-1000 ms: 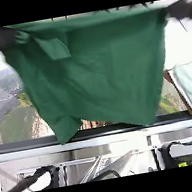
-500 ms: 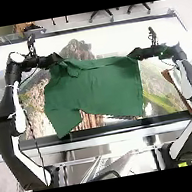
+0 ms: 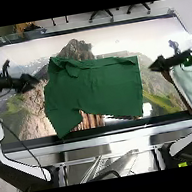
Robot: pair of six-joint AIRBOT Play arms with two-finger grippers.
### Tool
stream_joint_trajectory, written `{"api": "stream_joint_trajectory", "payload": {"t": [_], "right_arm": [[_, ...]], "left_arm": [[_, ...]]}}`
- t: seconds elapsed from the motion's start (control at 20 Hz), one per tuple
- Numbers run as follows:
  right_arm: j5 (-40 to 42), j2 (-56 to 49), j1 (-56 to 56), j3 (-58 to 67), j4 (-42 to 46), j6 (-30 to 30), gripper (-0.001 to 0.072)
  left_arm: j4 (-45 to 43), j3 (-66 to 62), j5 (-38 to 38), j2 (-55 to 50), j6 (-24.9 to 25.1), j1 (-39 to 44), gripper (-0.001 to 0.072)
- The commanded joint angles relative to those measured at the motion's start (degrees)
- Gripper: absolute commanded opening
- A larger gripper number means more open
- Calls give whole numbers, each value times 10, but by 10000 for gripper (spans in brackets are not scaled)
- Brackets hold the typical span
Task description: Fold the shirts.
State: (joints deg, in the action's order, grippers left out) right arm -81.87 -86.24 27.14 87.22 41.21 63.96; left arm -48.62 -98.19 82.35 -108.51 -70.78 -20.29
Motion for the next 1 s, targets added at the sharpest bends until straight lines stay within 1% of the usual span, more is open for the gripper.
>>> {"api": "stream_joint_trajectory", "payload": {"t": [0.0,0.2,0.3,0.45,0.55,0.6,0.65,0.8,0.9,0.95], "right_arm": [[3,82,43,-176,40,14,283],[43,172,51,-324,42,-19,282],[54,205,51,-368,43,-27,284],[58,233,48,-420,43,-27,294],[76,235,37,-457,42,-26,298],[86,235,27,-475,40,-26,317],[98,235,12,-490,40,-27,375],[134,235,-42,-516,36,-26,381],[156,234,-81,-519,36,-26,379],[169,234,-98,-519,33,-24,378]], "left_arm": [[1,139,17,24,39,-40,588],[0,214,-47,23,76,-40,587],[-31,218,-70,23,77,-40,587],[-38,218,-73,23,77,-28,587],[-37,218,-66,23,77,0,587],[-37,218,-55,23,77,17,587],[-40,218,-36,23,78,36,587],[-52,218,16,23,78,66,586],[-77,218,27,23,77,69,585],[-84,218,27,23,74,68,570]]}}
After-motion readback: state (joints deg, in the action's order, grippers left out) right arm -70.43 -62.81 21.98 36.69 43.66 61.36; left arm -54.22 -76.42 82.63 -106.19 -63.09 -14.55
